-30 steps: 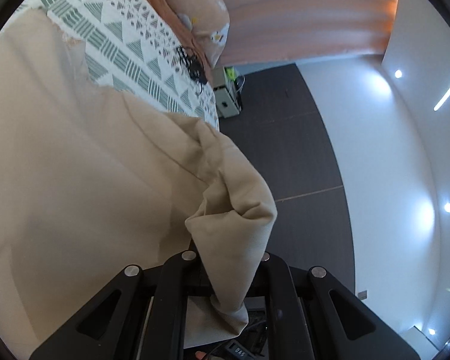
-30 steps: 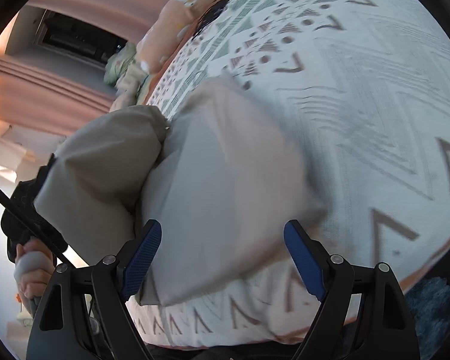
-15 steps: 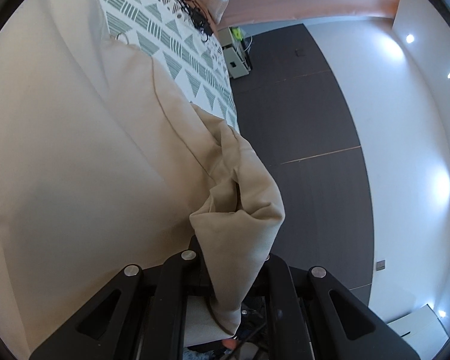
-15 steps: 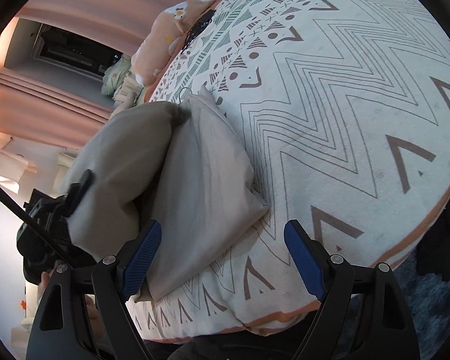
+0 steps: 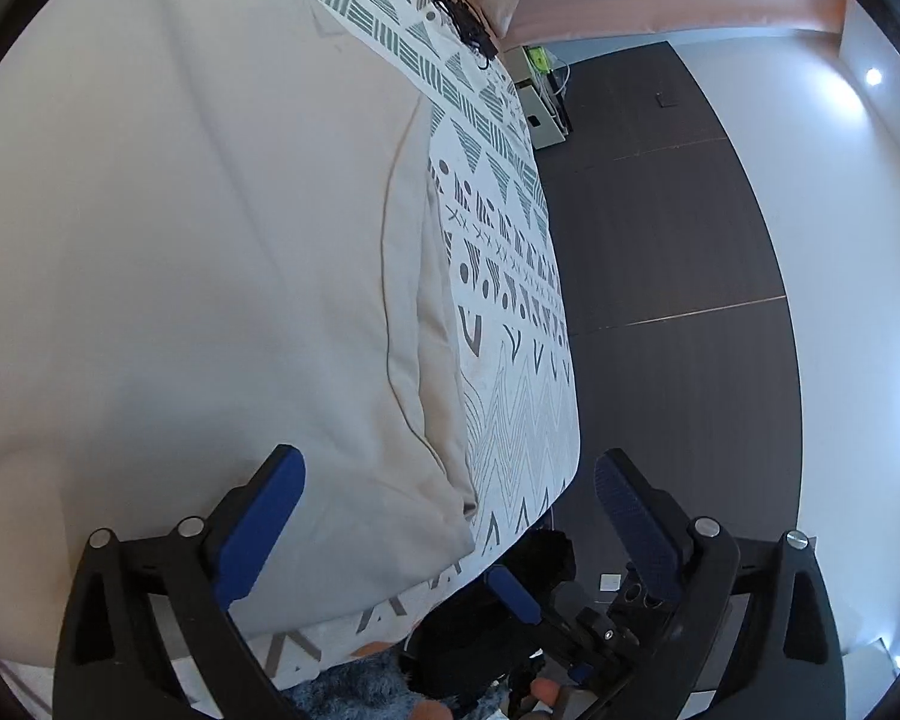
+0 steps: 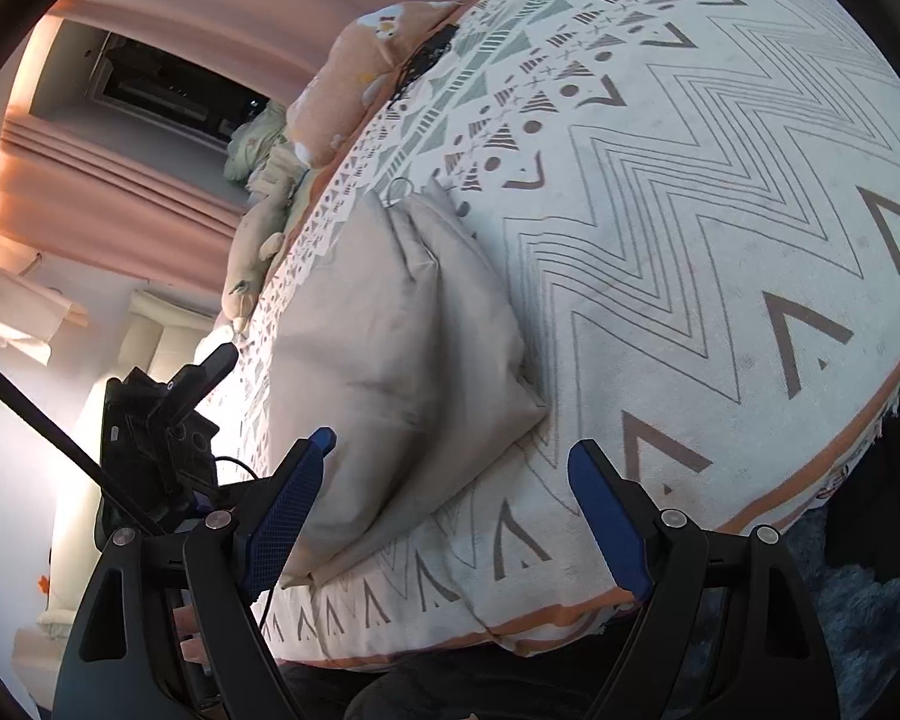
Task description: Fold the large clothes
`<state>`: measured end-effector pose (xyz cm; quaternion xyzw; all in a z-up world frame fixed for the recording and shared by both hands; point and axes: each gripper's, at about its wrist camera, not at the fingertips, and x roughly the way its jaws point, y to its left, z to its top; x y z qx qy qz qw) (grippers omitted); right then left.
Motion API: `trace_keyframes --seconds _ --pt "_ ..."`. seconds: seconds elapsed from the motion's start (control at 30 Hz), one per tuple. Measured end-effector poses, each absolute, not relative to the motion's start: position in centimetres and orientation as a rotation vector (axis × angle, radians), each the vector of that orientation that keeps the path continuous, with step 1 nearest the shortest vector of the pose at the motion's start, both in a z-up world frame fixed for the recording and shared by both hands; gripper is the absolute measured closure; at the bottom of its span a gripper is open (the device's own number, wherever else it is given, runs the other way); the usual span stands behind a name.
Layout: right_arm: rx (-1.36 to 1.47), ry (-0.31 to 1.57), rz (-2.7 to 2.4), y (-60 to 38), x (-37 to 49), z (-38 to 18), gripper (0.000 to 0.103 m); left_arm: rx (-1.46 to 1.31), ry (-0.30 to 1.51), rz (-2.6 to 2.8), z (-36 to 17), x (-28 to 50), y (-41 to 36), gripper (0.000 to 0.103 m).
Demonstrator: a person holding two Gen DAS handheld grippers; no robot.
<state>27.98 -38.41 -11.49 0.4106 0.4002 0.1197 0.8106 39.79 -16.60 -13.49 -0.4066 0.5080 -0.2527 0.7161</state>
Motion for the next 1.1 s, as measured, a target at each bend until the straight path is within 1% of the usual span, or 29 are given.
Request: trace_keyframes --seconds 0.2,0.47,0.57,0.63,0.67,0.7,0.73,0.77,0.8,0.83,0.93,1.1 --pt "0.849 0.86 0.332 -37.0 29.3 -10.8 0.02 -0.866 1.051 -0.474 -12.1 38.4 -12.2 0.005" --pt "0.77 0.923 0.352 -34.4 32.9 -11.6 0.021 -0.76 0.991 -0.305 -11.4 36.5 -5.3 0.005" --pt "0.724 0.962 0.327 -33.8 34.5 -12.0 0.029 -0.732 0.973 -0.236 -11.6 35.2 -2.7 0.006" --pt "0.712 0.972 0.326 -33.3 35.3 -12.1 0.041 -0.729 0.984 -0.197 -12.1 34.3 -1.4 0.014" --pt "0.702 0.977 0.325 -33.1 35.9 -12.3 0.045 -0.727 0.994 -0.185 -12.6 34.2 -1.1 0.017" --pt "0.692 0.982 0.324 -32.8 36.4 -12.4 0.055 -0.72 1.007 -0.168 -13.0 33.9 -0.7 0.023" --pt "0.68 0.988 0.327 -32.4 36.9 -12.6 0.064 -0.709 1.022 -0.153 -13.3 33.5 -0.1 0.031" --pt "0.661 0.994 0.338 -32.0 37.4 -12.7 0.071 -0.699 1.042 -0.133 -13.7 33.3 0.2 0.036" --pt "0.645 0.994 0.349 -31.7 37.9 -12.7 0.085 -0.694 1.062 -0.116 -14.3 33.2 0.3 0.044" --pt "0.638 0.985 0.361 -31.6 38.2 -12.4 0.09 -0.696 1.075 -0.11 -14.9 33.1 0.3 0.048" --pt "0.614 0.926 0.394 -31.7 38.5 -11.0 0.093 -0.711 1.105 -0.107 -16.2 32.7 0.6 0.055" --pt "0.611 0.873 0.401 -32.7 38.5 -10.0 0.095 -0.736 1.116 -0.142 -17.2 32.6 -0.2 0.057"
